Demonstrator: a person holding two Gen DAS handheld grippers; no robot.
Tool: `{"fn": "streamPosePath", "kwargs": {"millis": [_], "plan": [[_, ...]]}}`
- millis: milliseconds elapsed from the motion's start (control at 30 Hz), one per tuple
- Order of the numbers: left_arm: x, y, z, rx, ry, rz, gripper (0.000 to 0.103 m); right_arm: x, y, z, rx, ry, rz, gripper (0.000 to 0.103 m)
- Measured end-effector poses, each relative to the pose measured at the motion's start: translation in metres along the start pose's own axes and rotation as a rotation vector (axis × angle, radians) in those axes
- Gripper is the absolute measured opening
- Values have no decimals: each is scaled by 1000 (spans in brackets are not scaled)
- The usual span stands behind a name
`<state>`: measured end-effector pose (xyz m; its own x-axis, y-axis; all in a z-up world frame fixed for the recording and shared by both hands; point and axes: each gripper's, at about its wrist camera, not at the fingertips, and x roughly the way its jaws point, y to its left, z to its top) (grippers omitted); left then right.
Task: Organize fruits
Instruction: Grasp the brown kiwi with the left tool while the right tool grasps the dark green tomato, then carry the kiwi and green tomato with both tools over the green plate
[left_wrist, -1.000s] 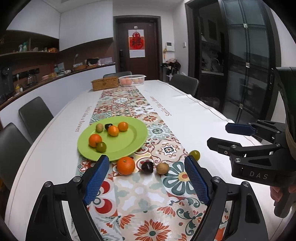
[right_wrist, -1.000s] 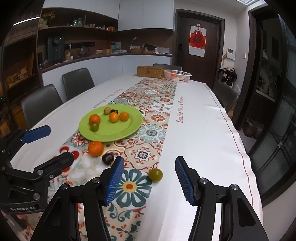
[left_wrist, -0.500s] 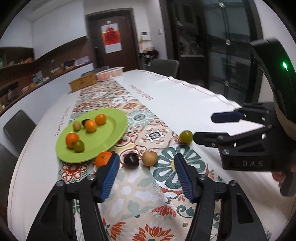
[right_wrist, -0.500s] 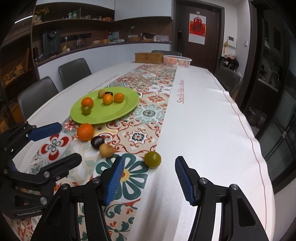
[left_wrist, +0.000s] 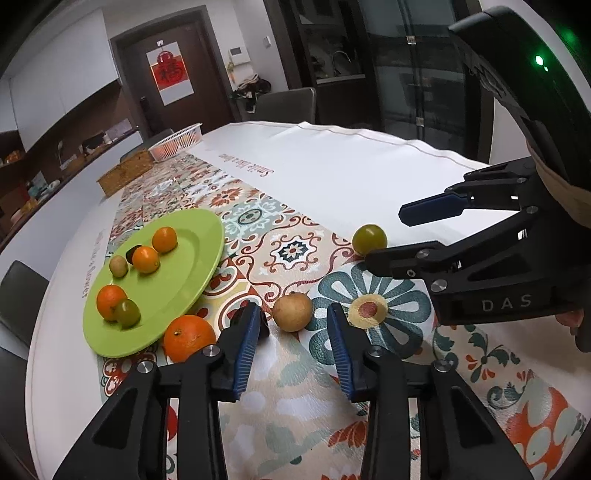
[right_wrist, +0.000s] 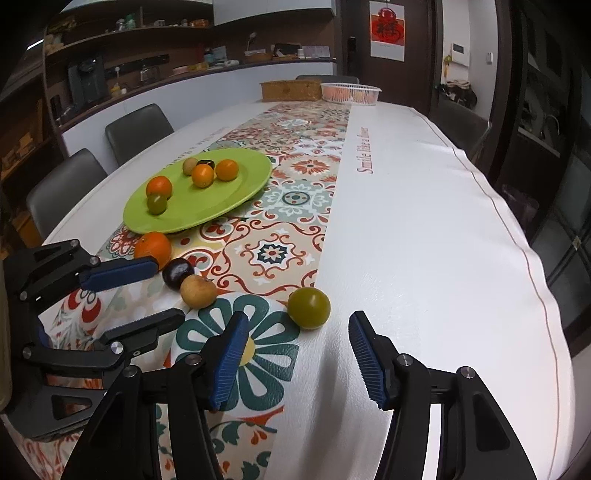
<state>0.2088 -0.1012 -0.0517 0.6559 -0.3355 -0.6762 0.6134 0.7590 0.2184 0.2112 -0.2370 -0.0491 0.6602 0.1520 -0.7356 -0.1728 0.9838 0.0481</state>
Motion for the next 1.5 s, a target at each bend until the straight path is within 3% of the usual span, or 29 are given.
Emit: {"fn": "streamPosePath", "kwargs": {"millis": [1000, 1100, 1500], "plan": [[26, -4, 9, 10, 81, 29, 27, 25, -11, 6, 65, 44, 41, 36], [26, -5, 9, 8, 81, 29, 27, 27, -13, 5, 70, 50, 43, 31], [9, -1, 16, -76, 44, -14, 27, 15, -12, 0, 87, 39, 73, 30]]}}
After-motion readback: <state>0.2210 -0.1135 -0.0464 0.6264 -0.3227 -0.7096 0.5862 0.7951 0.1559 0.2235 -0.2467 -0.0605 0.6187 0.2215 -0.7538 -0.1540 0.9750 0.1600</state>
